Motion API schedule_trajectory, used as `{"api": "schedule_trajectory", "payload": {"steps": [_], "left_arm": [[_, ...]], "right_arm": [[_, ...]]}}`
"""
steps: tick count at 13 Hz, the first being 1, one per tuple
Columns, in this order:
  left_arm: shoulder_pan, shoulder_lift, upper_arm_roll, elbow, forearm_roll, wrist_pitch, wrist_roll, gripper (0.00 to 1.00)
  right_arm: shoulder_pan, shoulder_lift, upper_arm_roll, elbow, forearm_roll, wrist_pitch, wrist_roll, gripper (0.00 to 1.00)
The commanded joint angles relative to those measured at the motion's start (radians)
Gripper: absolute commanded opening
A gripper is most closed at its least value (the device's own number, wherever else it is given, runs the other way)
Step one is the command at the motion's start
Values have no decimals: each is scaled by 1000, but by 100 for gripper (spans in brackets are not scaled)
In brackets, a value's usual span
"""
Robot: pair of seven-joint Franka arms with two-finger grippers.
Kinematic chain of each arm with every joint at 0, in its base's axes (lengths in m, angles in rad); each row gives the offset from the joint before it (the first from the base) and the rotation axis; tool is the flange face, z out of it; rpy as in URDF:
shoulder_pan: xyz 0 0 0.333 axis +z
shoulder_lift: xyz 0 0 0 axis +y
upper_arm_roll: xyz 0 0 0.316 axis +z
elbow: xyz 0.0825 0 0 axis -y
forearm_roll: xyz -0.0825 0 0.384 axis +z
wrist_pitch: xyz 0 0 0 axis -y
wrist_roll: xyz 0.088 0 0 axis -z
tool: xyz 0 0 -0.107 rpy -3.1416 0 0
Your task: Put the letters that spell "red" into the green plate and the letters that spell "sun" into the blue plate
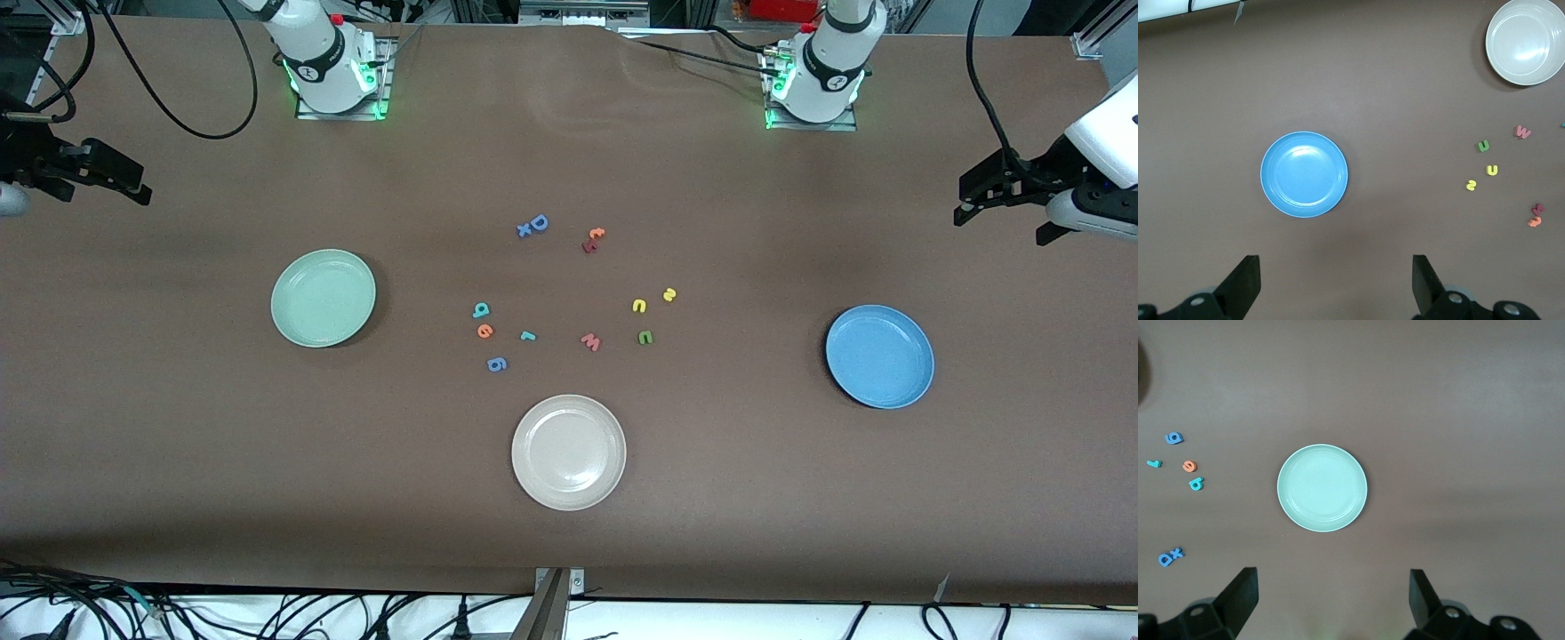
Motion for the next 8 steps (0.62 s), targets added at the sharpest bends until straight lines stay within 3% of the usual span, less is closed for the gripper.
{"api": "schedule_trajectory", "payload": {"steps": [1,8], "left_arm": [[4,5,-5,20,19,-15,-9,100],[-2,5,-6,25,21,-15,-9,100]], "right_arm": [[-2,-5,2,16,20,-20,-3,100],[1,-8,6,16,23,-21,-2,100]]}}
